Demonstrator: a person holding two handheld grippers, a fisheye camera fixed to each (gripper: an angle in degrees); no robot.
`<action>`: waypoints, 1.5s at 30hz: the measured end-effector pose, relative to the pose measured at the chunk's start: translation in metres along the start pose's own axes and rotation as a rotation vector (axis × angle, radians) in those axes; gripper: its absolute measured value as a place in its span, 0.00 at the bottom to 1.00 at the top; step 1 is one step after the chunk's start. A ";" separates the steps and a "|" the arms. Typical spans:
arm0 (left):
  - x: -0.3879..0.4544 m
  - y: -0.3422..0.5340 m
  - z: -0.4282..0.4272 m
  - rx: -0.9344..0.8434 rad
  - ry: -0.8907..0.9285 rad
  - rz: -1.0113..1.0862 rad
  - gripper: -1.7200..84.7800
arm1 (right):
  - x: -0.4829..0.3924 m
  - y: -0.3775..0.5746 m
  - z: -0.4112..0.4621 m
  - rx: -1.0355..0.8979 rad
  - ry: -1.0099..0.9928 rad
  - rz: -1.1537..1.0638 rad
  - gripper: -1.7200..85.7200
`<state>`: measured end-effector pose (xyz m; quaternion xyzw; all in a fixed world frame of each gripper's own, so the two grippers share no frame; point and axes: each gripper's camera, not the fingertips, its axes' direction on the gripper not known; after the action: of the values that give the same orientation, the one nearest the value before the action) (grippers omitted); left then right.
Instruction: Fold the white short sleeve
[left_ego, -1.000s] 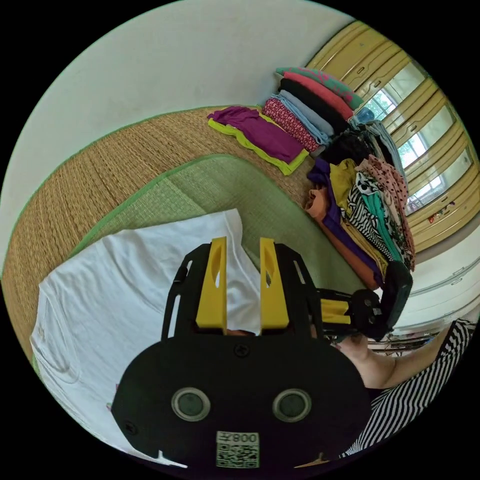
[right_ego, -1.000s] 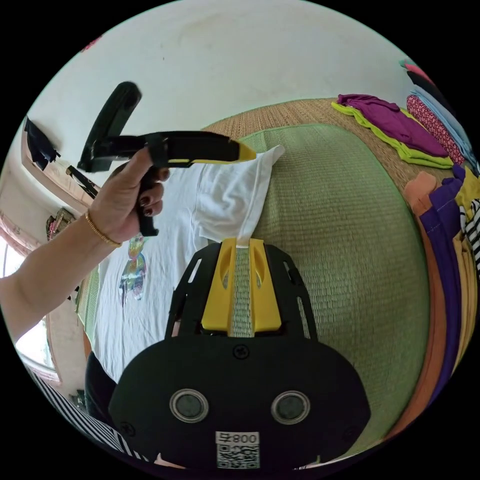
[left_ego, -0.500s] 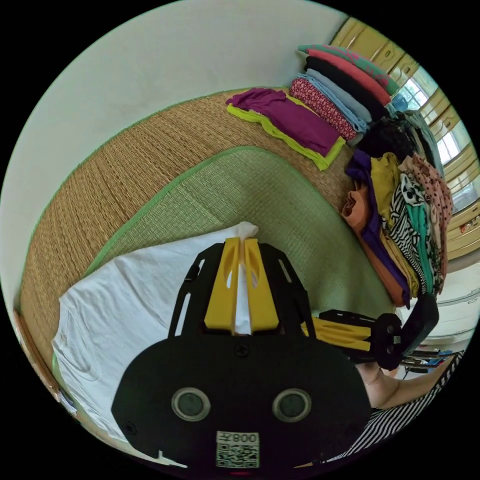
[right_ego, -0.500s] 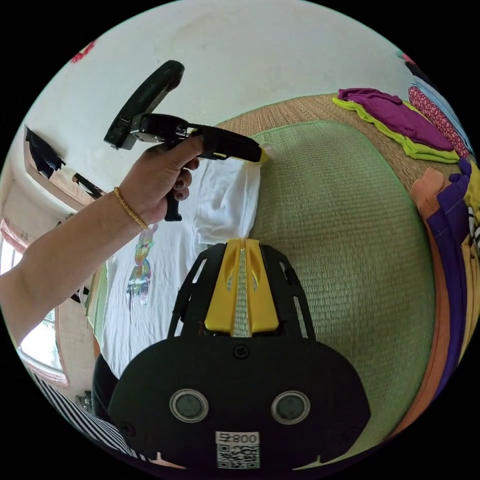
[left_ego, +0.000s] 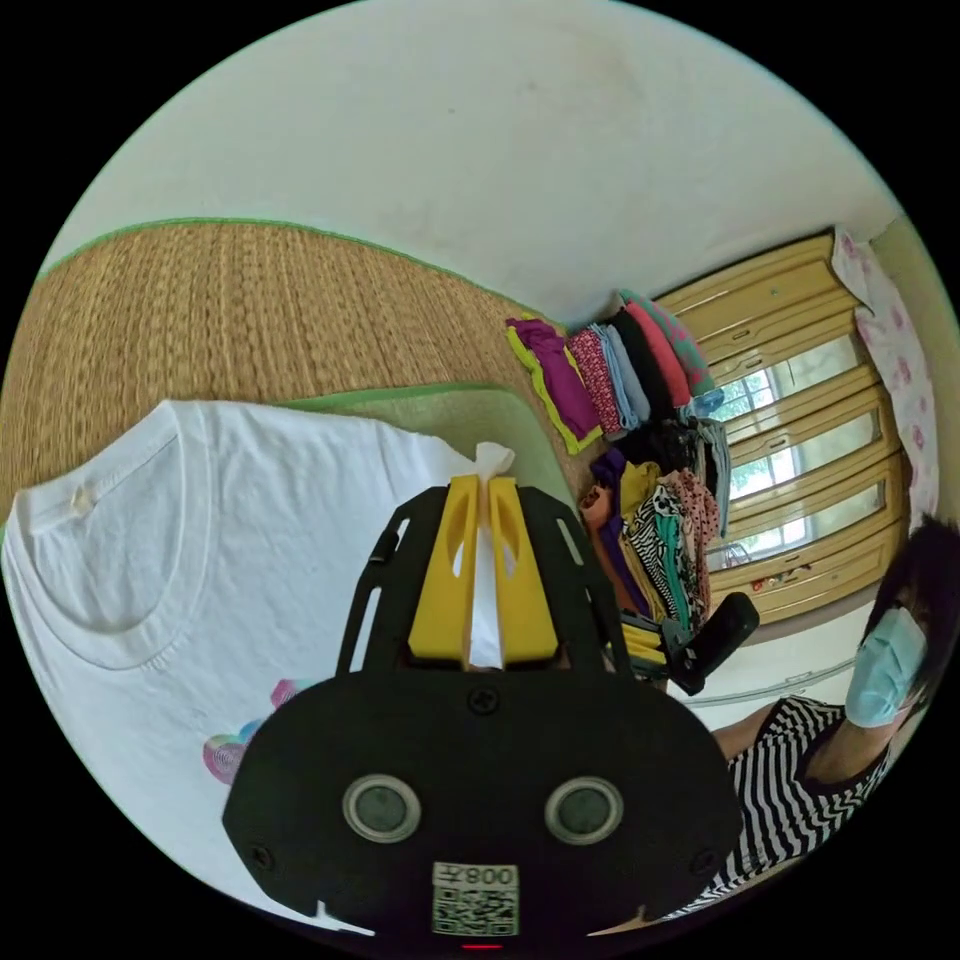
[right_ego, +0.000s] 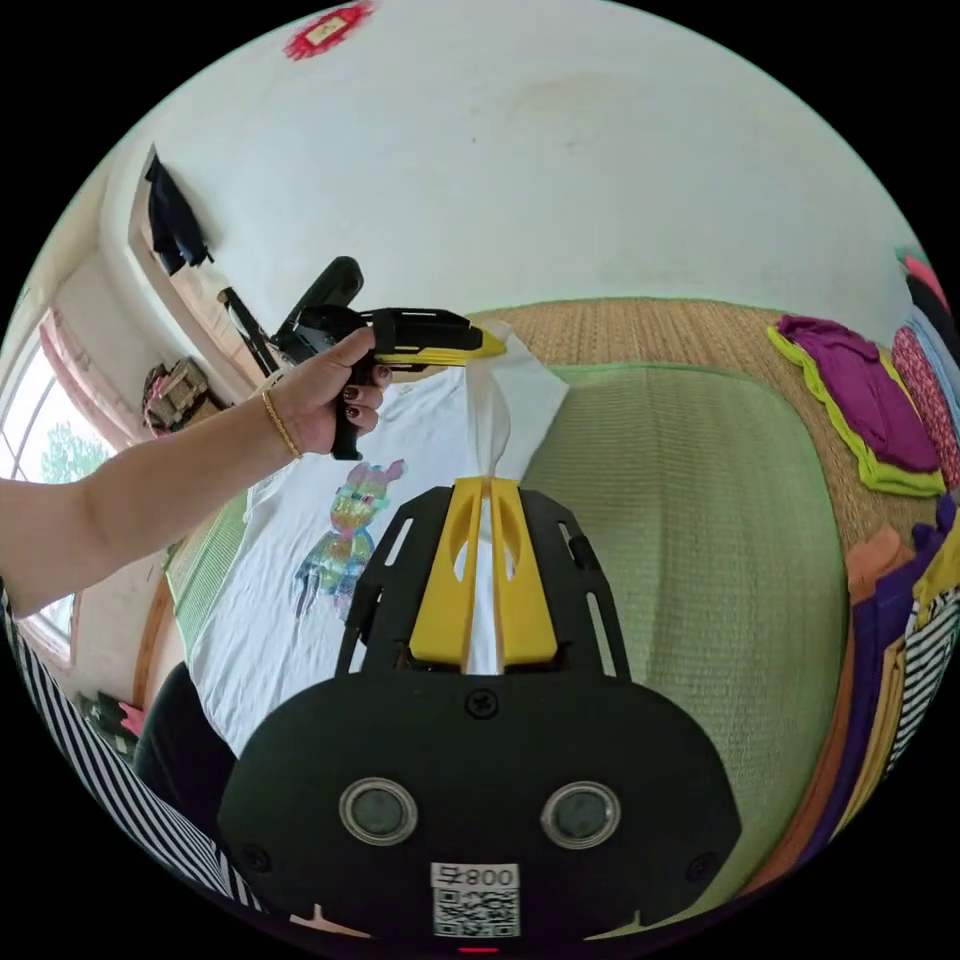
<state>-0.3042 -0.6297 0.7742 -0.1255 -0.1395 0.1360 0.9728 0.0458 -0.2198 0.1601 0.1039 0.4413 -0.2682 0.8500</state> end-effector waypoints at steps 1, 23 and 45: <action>-0.014 0.005 -0.006 -0.006 -0.001 -0.024 0.05 | -0.004 -0.001 0.004 -0.014 -0.001 -0.016 0.03; -0.028 0.058 -0.085 0.107 -0.142 0.078 0.08 | -0.029 0.002 0.102 -0.344 -0.285 -0.156 0.02; 0.055 0.040 -0.068 -0.096 -0.290 0.209 0.02 | -0.018 -0.006 0.160 -0.227 0.120 -0.045 0.02</action>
<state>-0.2414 -0.5900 0.7124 -0.1645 -0.2706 0.2461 0.9160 0.1452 -0.2846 0.2693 0.0132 0.5212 -0.2287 0.8221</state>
